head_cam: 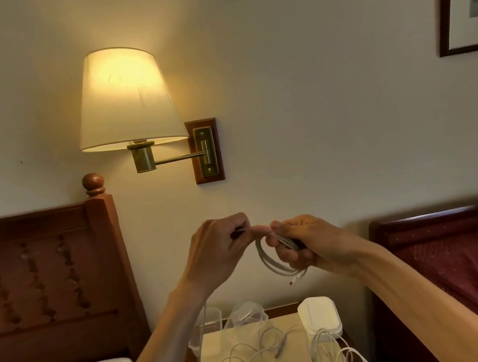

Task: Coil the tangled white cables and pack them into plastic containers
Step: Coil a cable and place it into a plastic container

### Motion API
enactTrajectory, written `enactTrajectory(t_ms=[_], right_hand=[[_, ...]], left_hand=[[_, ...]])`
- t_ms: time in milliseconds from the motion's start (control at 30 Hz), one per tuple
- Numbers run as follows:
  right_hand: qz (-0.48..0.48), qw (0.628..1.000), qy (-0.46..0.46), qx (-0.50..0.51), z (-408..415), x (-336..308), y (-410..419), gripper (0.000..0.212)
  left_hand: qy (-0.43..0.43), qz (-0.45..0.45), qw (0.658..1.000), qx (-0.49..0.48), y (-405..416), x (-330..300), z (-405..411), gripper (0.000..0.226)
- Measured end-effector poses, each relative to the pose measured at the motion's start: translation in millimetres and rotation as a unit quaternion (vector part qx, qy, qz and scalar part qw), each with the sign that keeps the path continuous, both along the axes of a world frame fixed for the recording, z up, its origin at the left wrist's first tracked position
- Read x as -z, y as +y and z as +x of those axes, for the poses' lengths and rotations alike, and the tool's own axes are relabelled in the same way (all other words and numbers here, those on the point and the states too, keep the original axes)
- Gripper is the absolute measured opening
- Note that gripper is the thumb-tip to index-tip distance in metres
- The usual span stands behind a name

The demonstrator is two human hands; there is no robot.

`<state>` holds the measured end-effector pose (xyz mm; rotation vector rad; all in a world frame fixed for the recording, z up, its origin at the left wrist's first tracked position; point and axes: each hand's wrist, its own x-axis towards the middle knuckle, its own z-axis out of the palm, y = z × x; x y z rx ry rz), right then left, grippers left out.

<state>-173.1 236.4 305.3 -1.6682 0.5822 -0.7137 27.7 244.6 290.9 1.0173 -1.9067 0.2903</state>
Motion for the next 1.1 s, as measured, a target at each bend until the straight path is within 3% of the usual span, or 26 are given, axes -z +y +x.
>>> enactTrajectory(t_ms=[133,233,333,433,533,700,900,1100], right_hand=[[0.148,0.978,-0.126,-0.080,-8.3,-8.2,-6.0,0.039],[0.194,0.959,-0.190,-0.077,-11.3,-13.0,-11.3,0.039],[0.221,0.940,-0.253,-0.060,-10.0,-17.2,-15.1,0.033],[0.215,0.924,-0.313,-0.037,-17.9,-29.3,-22.5,0.030],[0.161,0.945,-0.286,0.007,-18.4,-36.1,-24.7,0.030],[-0.023,0.978,-0.167,0.124,1.9,-19.6,-25.3,0.031],[-0.159,0.977,-0.023,0.136,14.1,12.0,-17.4,0.033],[-0.144,0.984,-0.002,0.103,18.3,22.9,-12.5,0.039]], left_hand=[[0.161,0.057,0.982,0.086,-7.0,18.8,1.7,0.044],[0.233,0.131,0.955,0.128,-10.7,53.6,4.7,0.045],[0.252,0.168,0.947,0.109,-14.4,94.8,9.0,0.039],[0.250,0.190,0.949,0.013,-12.3,128.7,18.3,0.027],[0.225,0.195,0.954,-0.030,-2.3,140.4,15.6,0.025],[-0.065,0.164,0.984,0.008,21.8,92.4,-15.3,0.036],[-0.048,0.058,0.994,0.084,26.2,42.2,-16.2,0.030],[-0.002,-0.030,0.998,0.047,9.5,33.2,-6.1,0.025]])
